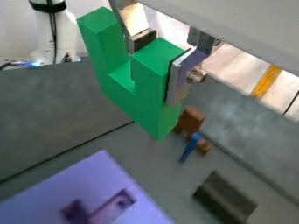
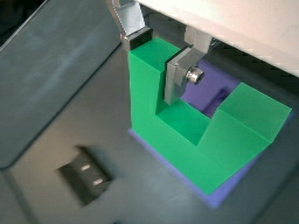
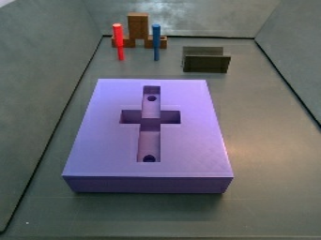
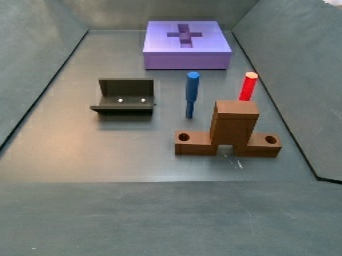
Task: Pick up the green object. Move up. Place the green object on the fixture. Regrasp the green object. Move to above the board. Insert the green object.
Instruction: Move to above the board, then insert the green object.
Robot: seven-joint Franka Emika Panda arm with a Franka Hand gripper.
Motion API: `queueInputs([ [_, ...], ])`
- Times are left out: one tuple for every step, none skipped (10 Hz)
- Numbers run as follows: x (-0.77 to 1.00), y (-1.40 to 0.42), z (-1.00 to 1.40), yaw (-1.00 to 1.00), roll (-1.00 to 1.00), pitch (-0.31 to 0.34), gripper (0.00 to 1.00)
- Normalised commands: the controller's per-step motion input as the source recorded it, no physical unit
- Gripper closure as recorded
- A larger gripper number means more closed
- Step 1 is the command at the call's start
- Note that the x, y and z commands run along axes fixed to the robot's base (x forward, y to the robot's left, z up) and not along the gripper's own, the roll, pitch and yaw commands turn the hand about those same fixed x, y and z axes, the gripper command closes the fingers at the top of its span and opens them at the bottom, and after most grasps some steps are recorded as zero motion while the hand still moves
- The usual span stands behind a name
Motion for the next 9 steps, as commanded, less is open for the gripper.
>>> queueInputs([
  [-0.02, 0.06, -0.01, -0.08, -1.0, 0.058, 1.0],
  [-0.02, 0.02, 0.0, -0.08, -1.0, 0.056, 1.0],
  [-0.07, 0.01, 0.01, -0.05, -0.8, 0.011, 1.0],
  [-0.08, 0.03, 0.0, -0.03, -0.6, -0.025, 1.0],
  [-0.08, 0.04, 0.0, -0.01, -0.39, -0.056, 1.0],
  [-0.08, 0.03, 0.0, -0.01, -0.27, -0.071, 1.0],
  [0.0, 0.0, 0.0, 0.0, 0.01, 0.0, 1.0],
  [0.0, -0.01, 0.0, -0.02, 0.02, 0.0, 1.0],
  [0.04, -0.07, 0.0, -0.11, 0.06, 0.016, 1.0],
])
